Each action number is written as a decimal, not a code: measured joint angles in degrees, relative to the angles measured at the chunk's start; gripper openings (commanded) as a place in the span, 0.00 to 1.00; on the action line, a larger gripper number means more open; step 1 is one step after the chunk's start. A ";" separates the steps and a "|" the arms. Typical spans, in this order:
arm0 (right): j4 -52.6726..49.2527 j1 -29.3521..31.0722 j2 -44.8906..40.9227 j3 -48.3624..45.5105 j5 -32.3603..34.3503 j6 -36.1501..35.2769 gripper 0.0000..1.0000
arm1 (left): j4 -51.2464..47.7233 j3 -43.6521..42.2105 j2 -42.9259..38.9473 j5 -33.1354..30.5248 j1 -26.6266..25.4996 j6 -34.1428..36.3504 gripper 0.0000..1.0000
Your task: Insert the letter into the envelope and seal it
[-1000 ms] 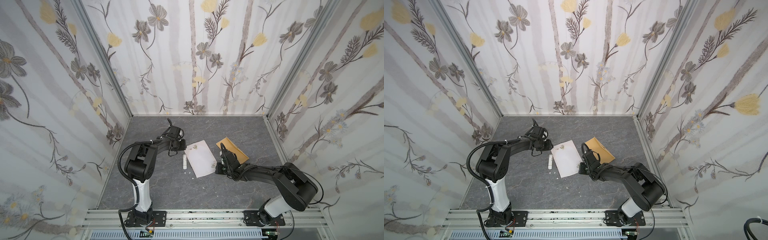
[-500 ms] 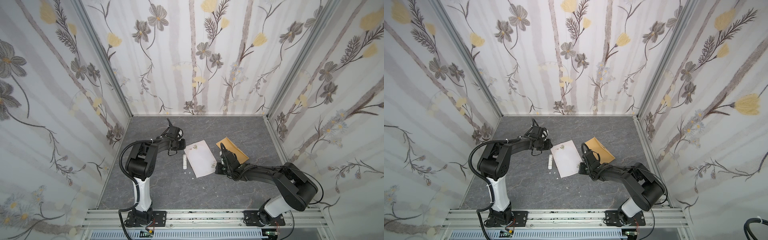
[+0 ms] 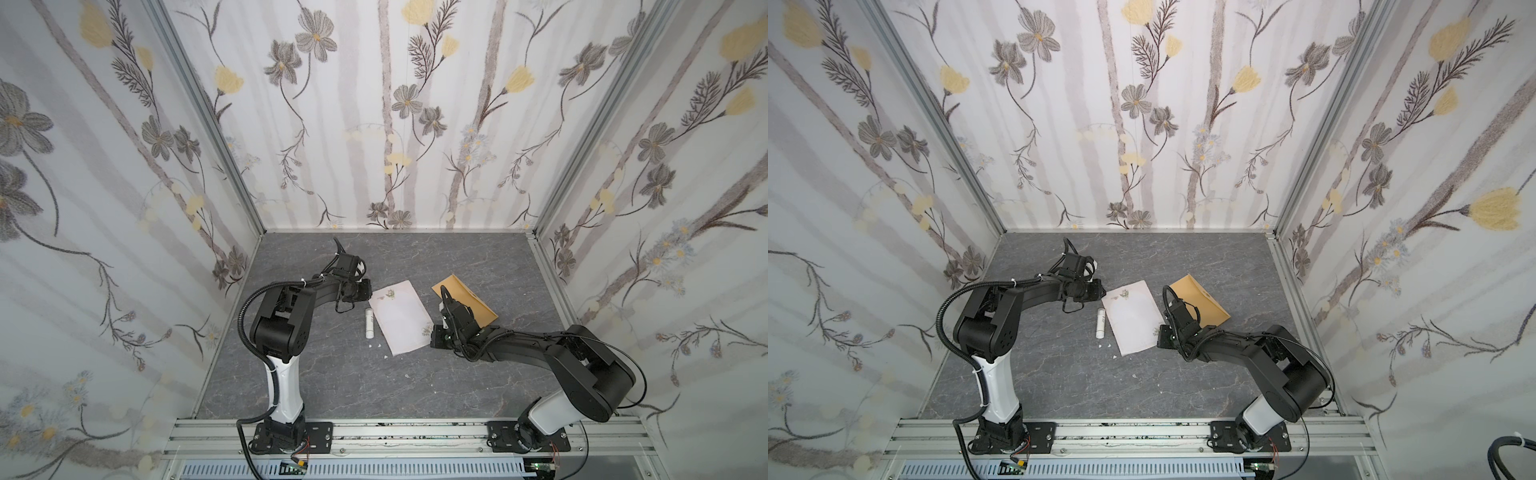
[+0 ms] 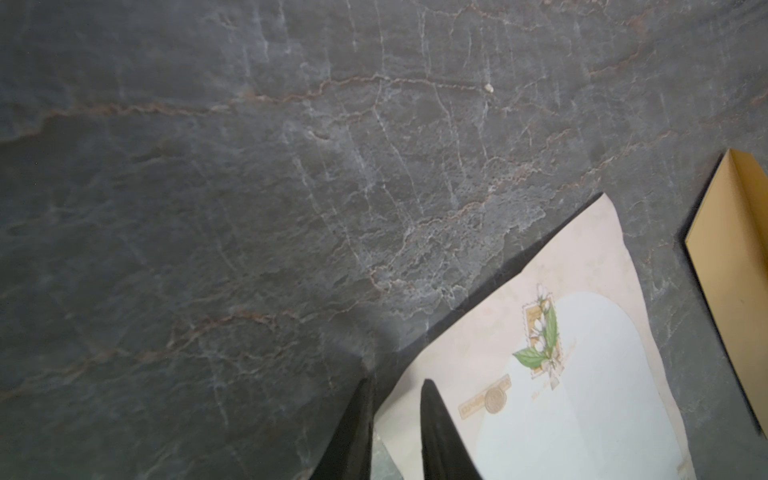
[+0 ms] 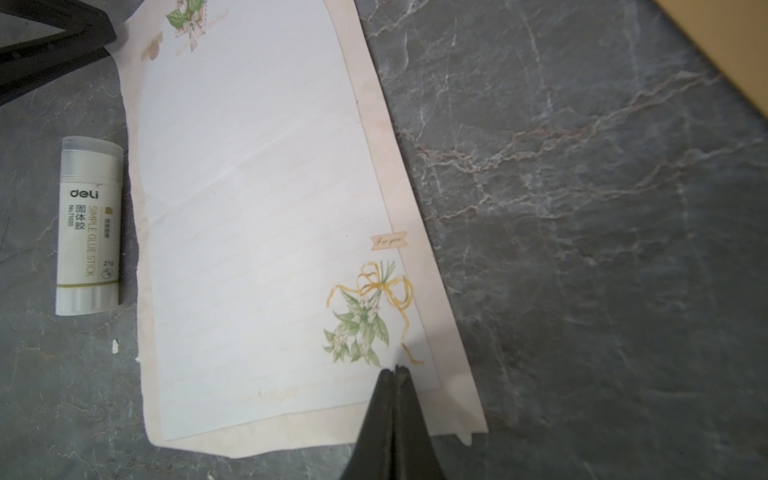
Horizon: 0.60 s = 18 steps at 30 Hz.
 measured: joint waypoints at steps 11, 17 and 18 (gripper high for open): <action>-0.52 -0.04 0.09 0.26 0.00 0.00 0.00 | 0.02 0.00 0.35 0.15 -0.04 0.02 0.00; -0.50 -0.04 0.28 0.46 -0.07 0.00 0.00 | -0.66 0.07 -0.15 0.17 -0.44 0.00 0.00; -0.48 -0.04 0.35 0.46 -0.04 0.00 0.00 | -1.33 0.07 -0.61 0.20 -0.63 0.00 0.00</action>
